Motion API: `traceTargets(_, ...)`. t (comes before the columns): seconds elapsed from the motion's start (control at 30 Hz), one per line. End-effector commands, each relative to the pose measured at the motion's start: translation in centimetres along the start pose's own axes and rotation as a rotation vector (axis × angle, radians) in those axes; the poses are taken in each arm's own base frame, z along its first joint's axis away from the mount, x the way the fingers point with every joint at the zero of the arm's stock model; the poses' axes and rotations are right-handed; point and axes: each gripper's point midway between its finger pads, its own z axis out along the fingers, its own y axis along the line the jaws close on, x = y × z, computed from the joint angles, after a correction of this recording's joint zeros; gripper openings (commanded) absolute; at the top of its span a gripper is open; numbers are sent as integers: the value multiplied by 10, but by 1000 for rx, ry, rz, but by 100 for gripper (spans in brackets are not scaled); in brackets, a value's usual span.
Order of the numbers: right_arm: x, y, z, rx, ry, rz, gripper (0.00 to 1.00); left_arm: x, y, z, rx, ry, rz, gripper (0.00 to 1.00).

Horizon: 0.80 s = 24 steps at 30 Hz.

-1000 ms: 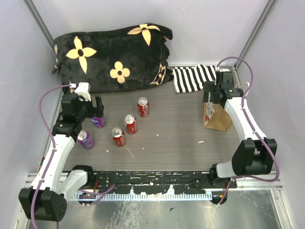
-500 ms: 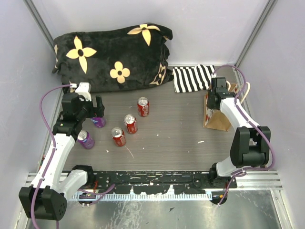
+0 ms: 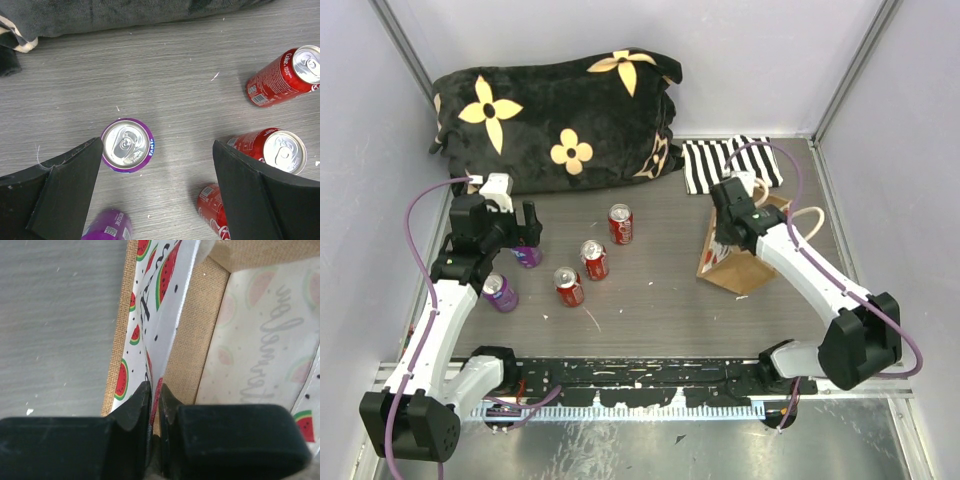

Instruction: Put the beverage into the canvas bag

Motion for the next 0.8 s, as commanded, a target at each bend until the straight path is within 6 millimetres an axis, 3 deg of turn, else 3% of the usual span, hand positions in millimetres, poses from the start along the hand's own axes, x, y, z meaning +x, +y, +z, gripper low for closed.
traceTargets(0.0,7,20,-23,23,-17,53,1,4,-5,0,32,6,-1,98)
traceTargets(0.23,29,85,-43,-64,5,-33,1,8,-9,-5,53,1,3,98)
traceTargets(0.5,44,156,-50,-133,-2,-184,1,15,-11,-13,63,-5,4,98)
traceTargets(0.67,51,179,-50,-147,8,-218,1,17,-11,-18,64,-11,11,98)
traceTargets(0.77,58,182,-46,-133,21,-240,1,17,-11,-19,63,-16,16,98)
